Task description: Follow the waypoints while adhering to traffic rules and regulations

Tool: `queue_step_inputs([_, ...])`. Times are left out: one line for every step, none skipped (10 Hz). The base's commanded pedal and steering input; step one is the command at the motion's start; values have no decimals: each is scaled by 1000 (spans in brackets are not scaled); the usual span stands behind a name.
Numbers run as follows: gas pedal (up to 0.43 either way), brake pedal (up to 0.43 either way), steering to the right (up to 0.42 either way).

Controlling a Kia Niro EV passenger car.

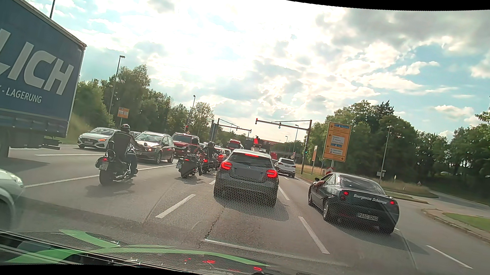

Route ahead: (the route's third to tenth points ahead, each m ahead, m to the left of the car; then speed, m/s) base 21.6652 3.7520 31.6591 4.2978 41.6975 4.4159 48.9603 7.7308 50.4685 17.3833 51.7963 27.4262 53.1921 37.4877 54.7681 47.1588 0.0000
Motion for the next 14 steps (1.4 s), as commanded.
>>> queue_step_inputs([0,537,-8])
queue_step_inputs([0,537,-8])
queue_step_inputs([0,537,-8])
queue_step_inputs([0,537,-8])
queue_step_inputs([0,537,-8])
queue_step_inputs([0,537,-8])
queue_step_inputs([0,537,-8])
queue_step_inputs([0,537,-8])
queue_step_inputs([0,537,-8])
queue_step_inputs([0,537,-8])
queue_step_inputs([0,537,-8])
queue_step_inputs([0,537,-8])
queue_step_inputs([0,537,-8])
queue_step_inputs([0,537,-8])
